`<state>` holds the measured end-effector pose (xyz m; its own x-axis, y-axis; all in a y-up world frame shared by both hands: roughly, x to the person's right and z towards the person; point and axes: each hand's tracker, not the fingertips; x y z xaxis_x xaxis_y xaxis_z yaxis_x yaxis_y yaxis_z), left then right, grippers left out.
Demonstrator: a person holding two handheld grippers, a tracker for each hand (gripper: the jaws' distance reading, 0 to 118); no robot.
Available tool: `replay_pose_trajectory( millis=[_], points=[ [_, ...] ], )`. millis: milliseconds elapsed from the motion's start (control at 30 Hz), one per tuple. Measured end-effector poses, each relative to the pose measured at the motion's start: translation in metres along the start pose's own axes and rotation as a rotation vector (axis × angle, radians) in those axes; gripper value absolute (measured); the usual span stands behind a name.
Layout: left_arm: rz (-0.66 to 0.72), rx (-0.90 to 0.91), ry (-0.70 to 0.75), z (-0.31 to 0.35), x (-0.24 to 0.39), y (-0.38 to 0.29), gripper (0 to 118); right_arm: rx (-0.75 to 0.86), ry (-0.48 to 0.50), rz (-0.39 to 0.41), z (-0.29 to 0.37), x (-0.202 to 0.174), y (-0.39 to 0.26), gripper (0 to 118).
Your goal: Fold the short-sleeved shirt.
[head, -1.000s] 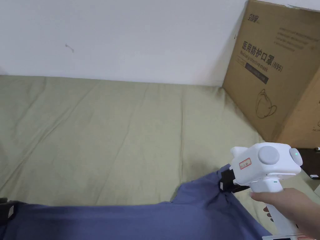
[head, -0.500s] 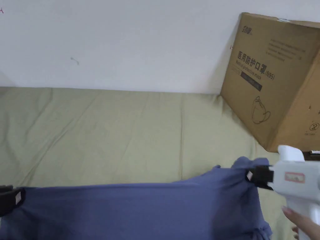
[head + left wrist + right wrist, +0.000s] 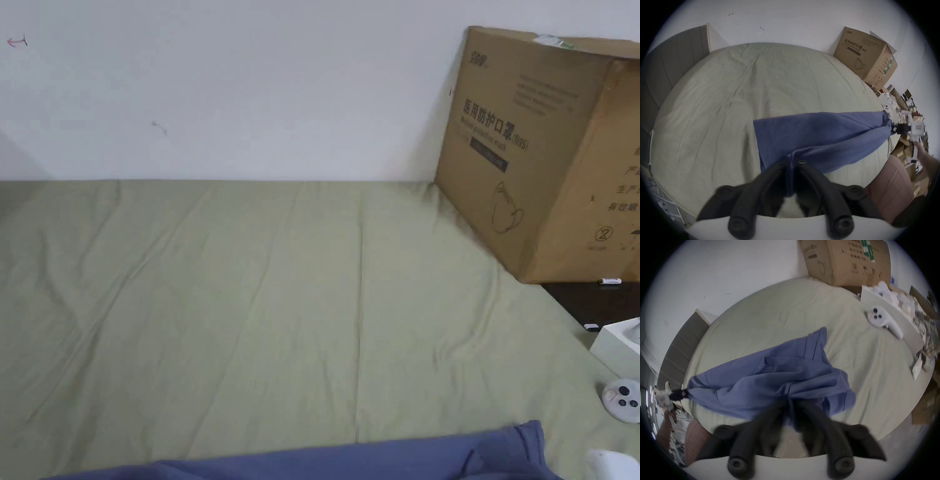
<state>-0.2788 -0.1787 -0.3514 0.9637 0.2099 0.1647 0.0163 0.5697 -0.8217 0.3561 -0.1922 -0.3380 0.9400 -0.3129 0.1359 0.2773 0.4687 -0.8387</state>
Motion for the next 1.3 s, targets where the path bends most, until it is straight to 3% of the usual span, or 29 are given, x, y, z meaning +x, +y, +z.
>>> replay_pose_trajectory(
  millis=[33, 67, 100, 167, 267, 367, 500, 567, 600, 633, 667, 700, 733, 767, 800, 833, 867, 1000, 1067, 1133, 1200, 1300],
  points=[
    [0.033, -0.005, -0.005, 0.002, 0.000, 0.000, 76, -0.027, -0.014, -0.023, 0.000, -0.001, 0.003, 93],
    [0.055, 0.001, -0.016, 0.004, 0.000, 0.000, 87, -0.044, -0.033, -0.054, 0.000, -0.003, 0.005, 99],
    [0.062, 0.026, -0.041, 0.012, 0.002, 0.001, 89, -0.048, -0.074, -0.049, 0.008, -0.006, 0.006, 99],
    [0.073, 0.079, -0.063, 0.029, 0.009, 0.006, 89, -0.024, -0.053, 0.001, 0.024, -0.016, 0.013, 99],
    [0.064, 0.245, -0.106, 0.068, 0.032, 0.018, 93, 0.178, 0.009, 0.125, 0.073, -0.056, 0.017, 99],
    [0.067, 0.521, -0.115, 0.107, 0.067, 0.024, 101, 0.600, 0.090, 0.251, 0.131, -0.105, 0.001, 99],
    [0.027, 0.893, 0.035, 0.133, 0.119, 0.010, 101, 1.248, -0.028, 0.391, 0.154, -0.156, -0.049, 99],
    [-0.016, 0.996, 0.107, 0.133, 0.140, 0.002, 101, 1.230, -0.092, 0.272, 0.142, -0.173, -0.054, 98],
    [-0.034, 1.011, 0.135, 0.129, 0.143, -0.001, 99, 1.067, -0.024, 0.256, 0.140, -0.176, -0.049, 95],
    [-0.054, 1.003, 0.145, 0.127, 0.149, -0.002, 93, 0.936, 0.041, 0.245, 0.130, -0.179, -0.044, 79],
    [-0.079, 0.983, 0.127, 0.125, 0.155, -0.004, 76, 0.912, 0.035, 0.235, 0.124, -0.183, -0.047, 39],
    [-0.109, 0.960, 0.112, 0.124, 0.160, -0.005, 29, 0.940, -0.060, 0.253, 0.121, -0.188, -0.052, 0],
    [-0.128, 0.934, 0.108, 0.122, 0.164, -0.004, 0, 0.948, -0.164, 0.277, 0.118, -0.192, -0.056, 0],
    [-0.143, 0.897, 0.144, 0.119, 0.168, -0.004, 0, 1.010, -0.171, 0.286, 0.119, -0.189, -0.056, 0],
    [-0.137, 0.881, 0.148, 0.118, 0.168, -0.005, 0, 1.001, -0.077, 0.295, 0.123, -0.184, -0.055, 0],
    [-0.127, 0.879, 0.112, 0.118, 0.166, -0.004, 0, 0.999, -0.057, 0.293, 0.125, -0.184, -0.055, 0],
    [-0.113, 0.862, 0.059, 0.118, 0.167, -0.004, 0, 0.999, -0.072, 0.291, 0.127, -0.186, -0.055, 0],
    [-0.098, 0.868, 0.143, 0.127, 0.157, 0.000, 0, 1.008, -0.080, 0.324, 0.136, -0.184, -0.052, 0],
    [-0.050, 0.818, 0.084, 0.134, 0.136, 0.012, 0, 0.987, -0.095, 0.328, 0.138, -0.185, -0.050, 0],
    [0.019, 0.673, -0.063, 0.136, 0.101, 0.029, 0, 0.950, -0.078, 0.322, 0.139, -0.183, -0.049, 0],
    [0.153, 0.403, -0.280, 0.124, 0.052, 0.048, 0, 0.906, -0.038, 0.326, 0.141, -0.181, -0.050, 0],
    [0.376, 0.062, -0.435, 0.088, -0.006, 0.050, 0, 0.845, -0.030, 0.339, 0.137, -0.182, -0.052, 0]
  ],
)
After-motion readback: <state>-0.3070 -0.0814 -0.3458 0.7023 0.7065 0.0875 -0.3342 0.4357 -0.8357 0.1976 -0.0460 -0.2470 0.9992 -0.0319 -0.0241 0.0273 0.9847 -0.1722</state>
